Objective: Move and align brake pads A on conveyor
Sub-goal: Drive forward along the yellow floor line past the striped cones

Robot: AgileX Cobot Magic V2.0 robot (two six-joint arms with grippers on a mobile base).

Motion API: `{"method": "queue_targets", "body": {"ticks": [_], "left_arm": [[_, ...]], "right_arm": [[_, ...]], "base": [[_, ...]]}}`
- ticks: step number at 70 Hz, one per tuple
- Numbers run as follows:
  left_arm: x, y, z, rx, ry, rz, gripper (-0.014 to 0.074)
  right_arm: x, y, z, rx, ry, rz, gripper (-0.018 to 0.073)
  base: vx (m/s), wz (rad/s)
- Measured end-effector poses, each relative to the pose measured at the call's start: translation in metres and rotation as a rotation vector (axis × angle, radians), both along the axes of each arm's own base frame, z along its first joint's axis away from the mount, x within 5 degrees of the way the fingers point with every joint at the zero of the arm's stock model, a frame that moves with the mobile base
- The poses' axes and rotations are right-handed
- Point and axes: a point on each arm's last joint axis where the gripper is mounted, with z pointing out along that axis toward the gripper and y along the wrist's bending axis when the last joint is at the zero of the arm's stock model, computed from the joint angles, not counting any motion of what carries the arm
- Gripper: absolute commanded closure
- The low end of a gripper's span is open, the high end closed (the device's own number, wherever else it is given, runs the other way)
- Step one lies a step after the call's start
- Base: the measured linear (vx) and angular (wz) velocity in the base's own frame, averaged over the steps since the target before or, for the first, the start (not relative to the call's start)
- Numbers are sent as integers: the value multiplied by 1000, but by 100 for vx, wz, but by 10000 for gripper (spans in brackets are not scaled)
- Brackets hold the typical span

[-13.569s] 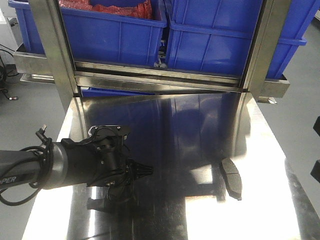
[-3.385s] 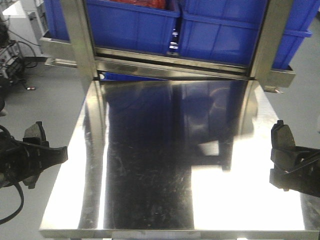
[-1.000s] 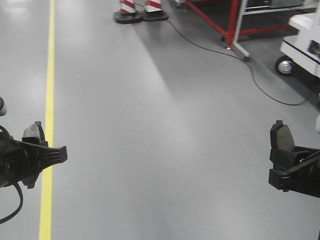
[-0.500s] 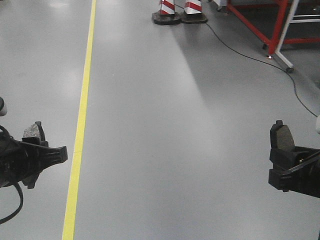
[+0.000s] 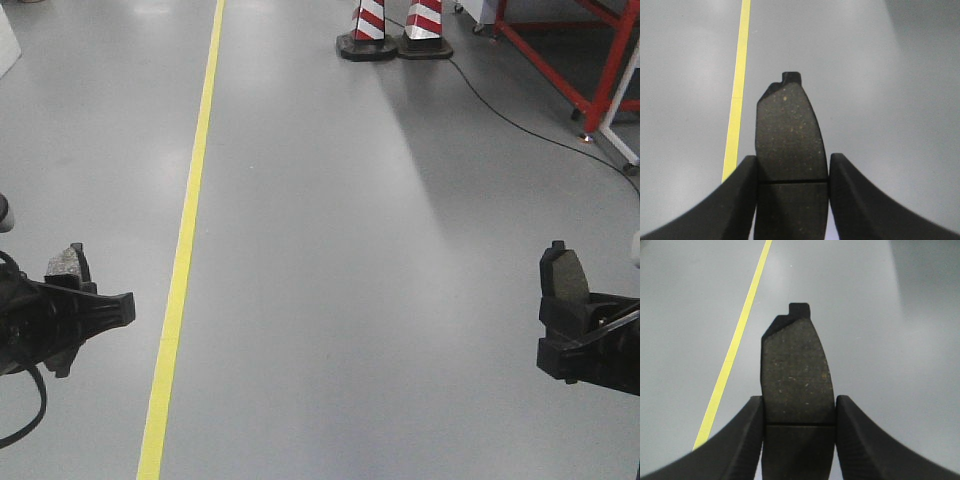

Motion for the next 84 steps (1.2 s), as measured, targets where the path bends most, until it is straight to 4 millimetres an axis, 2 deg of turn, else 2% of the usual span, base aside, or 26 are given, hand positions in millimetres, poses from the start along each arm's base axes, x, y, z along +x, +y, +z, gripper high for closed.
{"method": "queue_targets", "body": {"ticks": [84], "left_arm": [[0,0,0,-1,0,-1,380]], "right_arm": [[0,0,0,0,0,0,524]], "base": [[50,9]]}}
